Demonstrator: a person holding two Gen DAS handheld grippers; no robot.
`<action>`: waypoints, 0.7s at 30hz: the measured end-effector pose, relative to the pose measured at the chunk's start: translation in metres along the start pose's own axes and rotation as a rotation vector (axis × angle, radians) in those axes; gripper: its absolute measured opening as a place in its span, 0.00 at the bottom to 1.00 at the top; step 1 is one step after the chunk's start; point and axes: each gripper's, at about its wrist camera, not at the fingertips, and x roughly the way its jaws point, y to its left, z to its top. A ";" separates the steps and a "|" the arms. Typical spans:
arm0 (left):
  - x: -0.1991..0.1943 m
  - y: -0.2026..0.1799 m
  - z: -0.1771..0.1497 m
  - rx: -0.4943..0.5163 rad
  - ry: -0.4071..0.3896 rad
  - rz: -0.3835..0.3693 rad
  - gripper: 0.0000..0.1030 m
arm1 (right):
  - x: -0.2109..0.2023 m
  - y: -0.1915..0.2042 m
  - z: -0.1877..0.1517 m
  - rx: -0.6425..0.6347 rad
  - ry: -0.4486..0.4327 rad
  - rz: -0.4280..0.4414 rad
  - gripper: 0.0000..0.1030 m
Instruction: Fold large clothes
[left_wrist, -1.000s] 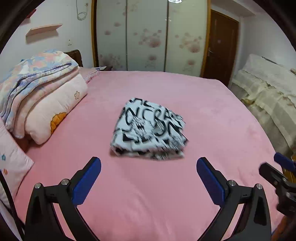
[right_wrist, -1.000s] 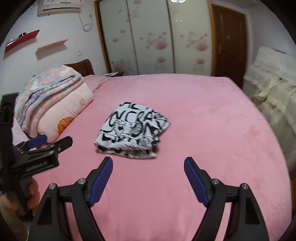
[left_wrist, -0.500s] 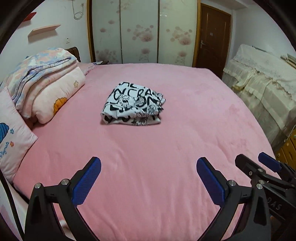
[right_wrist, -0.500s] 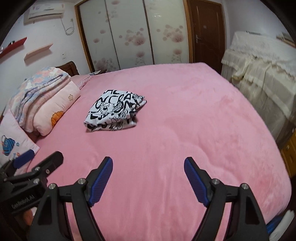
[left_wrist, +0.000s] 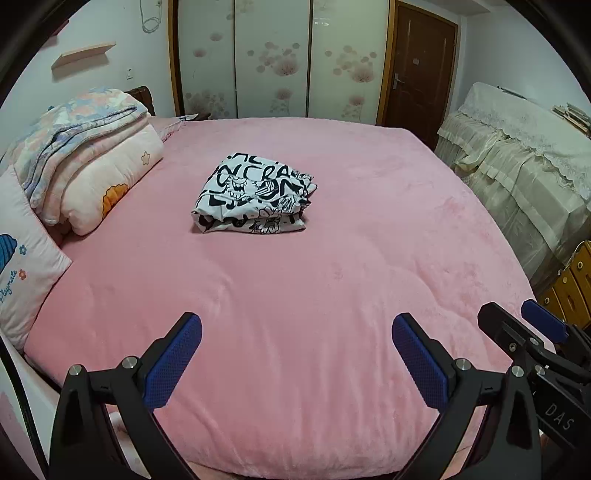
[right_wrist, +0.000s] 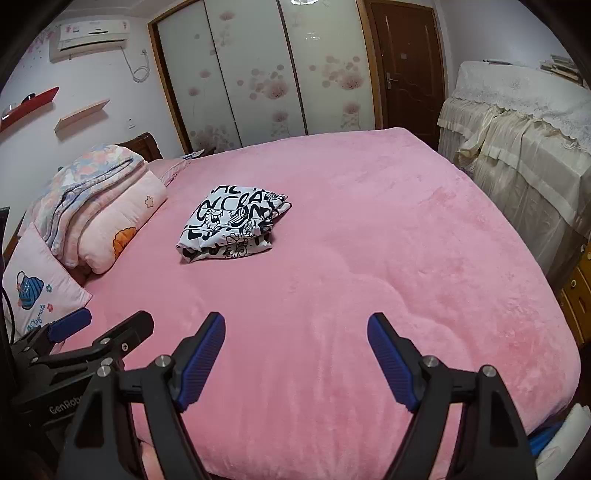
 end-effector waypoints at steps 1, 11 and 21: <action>0.000 -0.001 -0.002 0.001 0.009 0.005 0.99 | 0.000 0.000 -0.001 -0.002 0.003 -0.002 0.78; 0.000 -0.007 -0.023 0.006 0.078 -0.004 0.99 | -0.006 -0.004 -0.023 -0.004 0.049 -0.011 0.78; 0.000 -0.012 -0.028 0.007 0.091 0.008 0.99 | -0.007 -0.006 -0.028 -0.014 0.052 -0.016 0.78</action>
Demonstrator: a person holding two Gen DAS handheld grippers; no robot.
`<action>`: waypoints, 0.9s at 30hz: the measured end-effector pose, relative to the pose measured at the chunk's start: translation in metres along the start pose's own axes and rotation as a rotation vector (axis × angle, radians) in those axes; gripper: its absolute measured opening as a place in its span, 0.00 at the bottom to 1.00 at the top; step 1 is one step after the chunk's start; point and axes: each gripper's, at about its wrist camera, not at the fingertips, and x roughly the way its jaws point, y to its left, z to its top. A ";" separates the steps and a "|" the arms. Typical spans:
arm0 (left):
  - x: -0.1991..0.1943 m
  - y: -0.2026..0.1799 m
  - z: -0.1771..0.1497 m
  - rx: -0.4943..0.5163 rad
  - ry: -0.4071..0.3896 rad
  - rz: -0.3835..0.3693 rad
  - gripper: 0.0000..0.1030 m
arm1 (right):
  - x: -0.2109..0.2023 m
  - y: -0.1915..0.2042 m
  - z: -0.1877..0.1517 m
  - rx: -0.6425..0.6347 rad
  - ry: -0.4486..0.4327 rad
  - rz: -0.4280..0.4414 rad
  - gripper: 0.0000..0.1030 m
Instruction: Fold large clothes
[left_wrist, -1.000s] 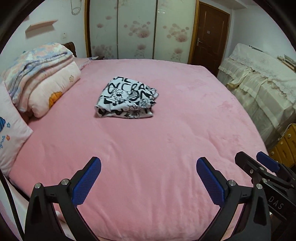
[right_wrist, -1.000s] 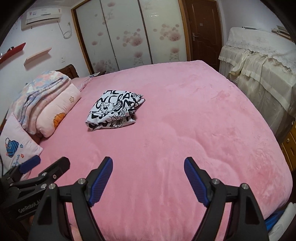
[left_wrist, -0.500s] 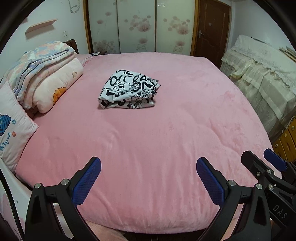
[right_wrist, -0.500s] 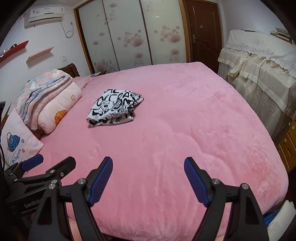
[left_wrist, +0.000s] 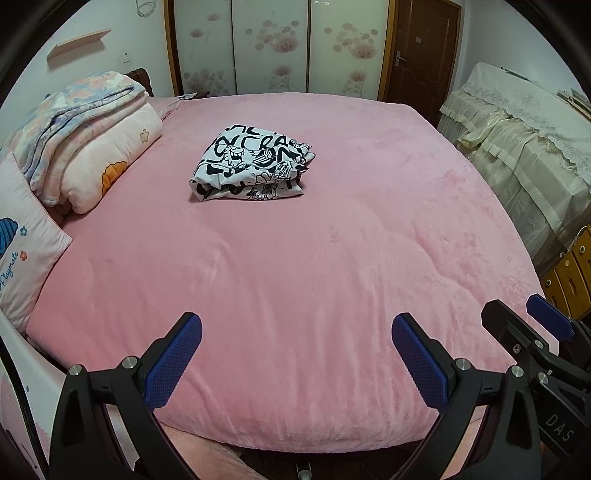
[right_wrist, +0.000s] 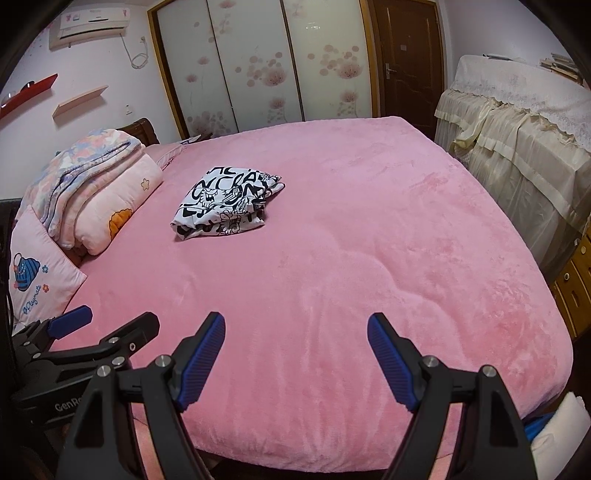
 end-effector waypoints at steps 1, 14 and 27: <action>0.000 -0.001 0.000 0.001 0.001 0.002 0.99 | 0.000 -0.001 0.000 0.000 0.000 0.002 0.78; 0.000 -0.002 0.000 0.003 0.000 0.015 0.99 | 0.004 -0.003 -0.002 0.007 0.011 0.014 0.78; 0.004 0.001 0.000 0.000 0.012 0.012 0.98 | 0.006 -0.001 -0.003 0.010 0.014 0.021 0.78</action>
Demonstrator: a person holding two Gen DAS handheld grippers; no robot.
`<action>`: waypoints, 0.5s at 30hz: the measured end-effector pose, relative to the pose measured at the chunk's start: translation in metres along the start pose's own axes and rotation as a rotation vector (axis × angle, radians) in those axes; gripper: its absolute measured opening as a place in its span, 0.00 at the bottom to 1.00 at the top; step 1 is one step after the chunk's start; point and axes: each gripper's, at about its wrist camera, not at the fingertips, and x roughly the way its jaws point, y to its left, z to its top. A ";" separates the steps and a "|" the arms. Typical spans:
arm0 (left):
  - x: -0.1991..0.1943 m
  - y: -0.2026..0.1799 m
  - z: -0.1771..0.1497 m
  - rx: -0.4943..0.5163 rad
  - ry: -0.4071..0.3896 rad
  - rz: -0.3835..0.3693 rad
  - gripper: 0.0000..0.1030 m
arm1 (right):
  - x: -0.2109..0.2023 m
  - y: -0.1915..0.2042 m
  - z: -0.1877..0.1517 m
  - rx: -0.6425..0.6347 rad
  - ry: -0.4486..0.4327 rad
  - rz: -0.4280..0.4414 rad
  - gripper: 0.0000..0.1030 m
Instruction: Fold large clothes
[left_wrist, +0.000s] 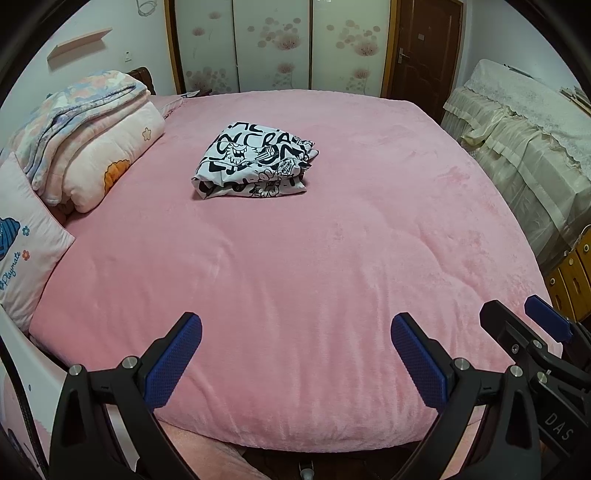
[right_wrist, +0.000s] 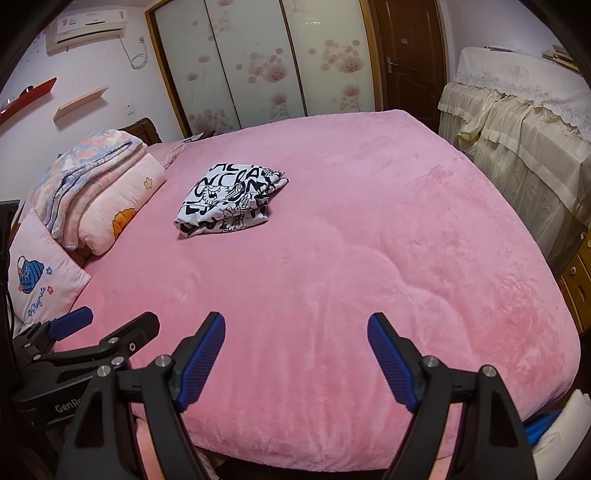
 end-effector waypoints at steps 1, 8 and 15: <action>0.000 0.000 0.000 -0.002 0.001 0.001 0.98 | 0.000 -0.001 0.001 0.001 0.000 -0.001 0.78; 0.001 0.002 0.001 -0.004 0.004 -0.003 0.98 | 0.000 -0.001 0.001 0.001 0.000 0.000 0.78; 0.002 0.002 0.001 -0.003 0.005 -0.004 0.97 | 0.001 -0.001 0.001 0.002 0.002 0.001 0.78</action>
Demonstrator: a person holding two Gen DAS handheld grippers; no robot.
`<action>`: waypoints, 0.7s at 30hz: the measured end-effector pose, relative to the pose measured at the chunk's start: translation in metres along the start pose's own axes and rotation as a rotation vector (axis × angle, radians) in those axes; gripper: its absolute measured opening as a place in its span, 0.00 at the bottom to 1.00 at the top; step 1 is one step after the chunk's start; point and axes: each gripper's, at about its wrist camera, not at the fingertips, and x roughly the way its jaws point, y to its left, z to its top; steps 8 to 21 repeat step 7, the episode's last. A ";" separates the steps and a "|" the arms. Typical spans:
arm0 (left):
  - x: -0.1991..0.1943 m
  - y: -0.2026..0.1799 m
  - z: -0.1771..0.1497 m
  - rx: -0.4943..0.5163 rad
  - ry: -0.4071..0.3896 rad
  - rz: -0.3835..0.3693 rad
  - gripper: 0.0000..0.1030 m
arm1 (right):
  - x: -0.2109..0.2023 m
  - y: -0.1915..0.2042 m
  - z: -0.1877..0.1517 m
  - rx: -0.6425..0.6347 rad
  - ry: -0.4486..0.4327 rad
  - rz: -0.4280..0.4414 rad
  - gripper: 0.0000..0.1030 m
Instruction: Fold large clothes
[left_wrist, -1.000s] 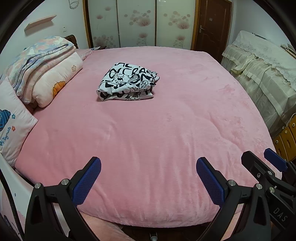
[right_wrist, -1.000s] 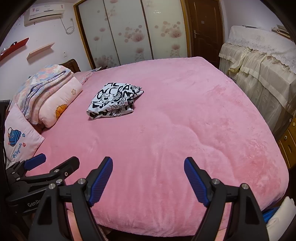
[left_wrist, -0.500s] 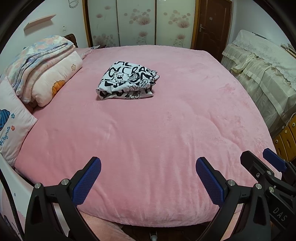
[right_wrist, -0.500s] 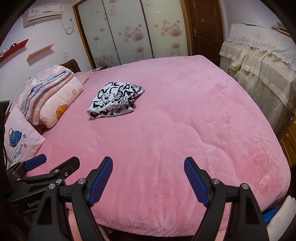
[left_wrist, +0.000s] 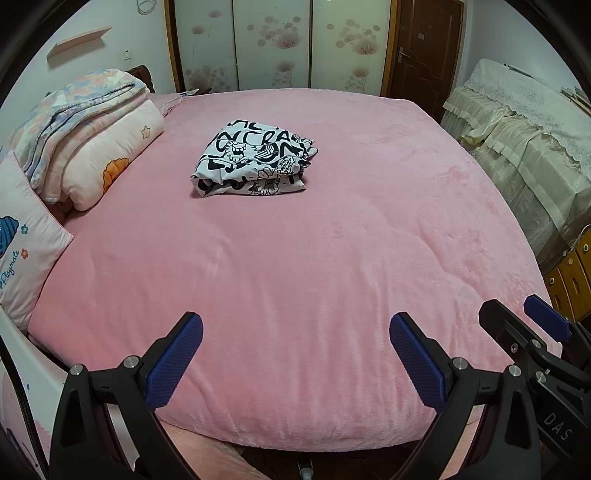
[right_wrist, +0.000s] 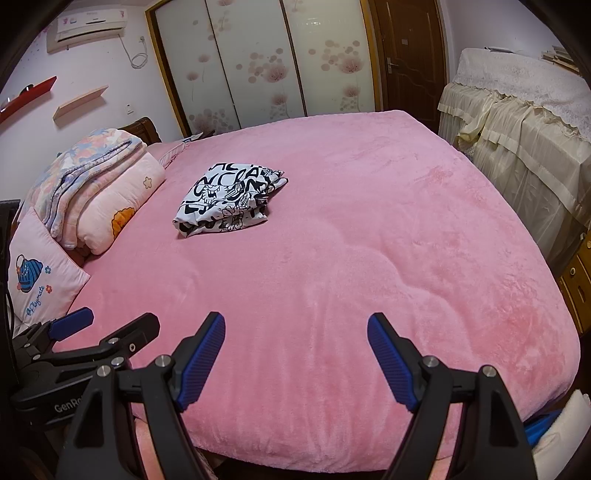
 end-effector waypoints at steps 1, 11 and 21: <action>0.000 0.000 0.000 0.000 0.001 0.000 0.97 | 0.000 0.000 0.000 0.000 0.001 0.000 0.78; 0.000 0.001 -0.001 -0.004 0.005 0.000 0.97 | 0.001 -0.001 0.000 0.001 0.000 0.001 0.78; 0.000 0.001 -0.001 -0.004 0.005 0.000 0.97 | 0.001 -0.001 0.000 0.001 0.000 0.001 0.78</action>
